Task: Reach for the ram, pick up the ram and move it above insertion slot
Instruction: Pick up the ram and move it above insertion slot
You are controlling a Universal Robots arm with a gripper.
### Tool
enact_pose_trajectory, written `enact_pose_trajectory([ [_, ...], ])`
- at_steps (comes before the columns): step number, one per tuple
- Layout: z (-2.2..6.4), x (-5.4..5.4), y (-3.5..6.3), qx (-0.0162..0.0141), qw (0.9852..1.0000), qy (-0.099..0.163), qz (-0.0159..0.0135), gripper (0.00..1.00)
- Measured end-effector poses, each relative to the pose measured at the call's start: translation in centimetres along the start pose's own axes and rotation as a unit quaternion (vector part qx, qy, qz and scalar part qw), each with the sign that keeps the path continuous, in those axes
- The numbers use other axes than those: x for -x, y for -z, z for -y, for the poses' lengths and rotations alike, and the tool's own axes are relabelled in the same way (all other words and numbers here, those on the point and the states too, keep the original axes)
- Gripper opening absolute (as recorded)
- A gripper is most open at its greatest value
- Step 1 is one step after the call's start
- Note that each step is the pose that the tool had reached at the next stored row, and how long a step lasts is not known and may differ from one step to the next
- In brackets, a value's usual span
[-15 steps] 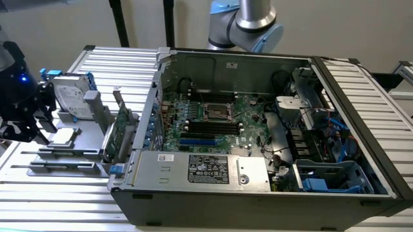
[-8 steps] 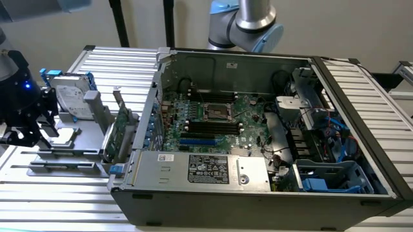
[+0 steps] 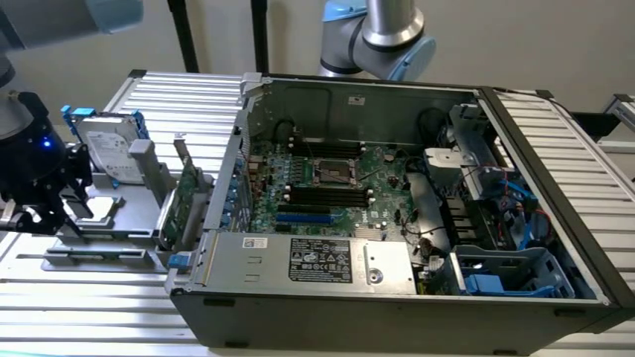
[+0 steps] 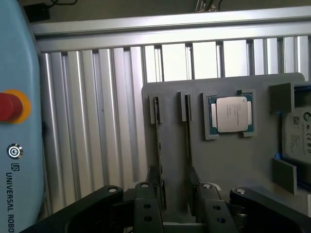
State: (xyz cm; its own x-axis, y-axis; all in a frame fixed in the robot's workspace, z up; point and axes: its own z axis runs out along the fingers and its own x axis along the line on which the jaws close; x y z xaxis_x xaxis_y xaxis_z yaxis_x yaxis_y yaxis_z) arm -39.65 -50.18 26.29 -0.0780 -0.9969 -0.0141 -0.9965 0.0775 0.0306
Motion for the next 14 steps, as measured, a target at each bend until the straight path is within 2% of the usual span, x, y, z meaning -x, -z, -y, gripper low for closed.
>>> enact_pose_trajectory([
  [14, 0.1, -0.7, -1.73, 0.0, 1.0, 0.004, -0.0001, 0.36],
])
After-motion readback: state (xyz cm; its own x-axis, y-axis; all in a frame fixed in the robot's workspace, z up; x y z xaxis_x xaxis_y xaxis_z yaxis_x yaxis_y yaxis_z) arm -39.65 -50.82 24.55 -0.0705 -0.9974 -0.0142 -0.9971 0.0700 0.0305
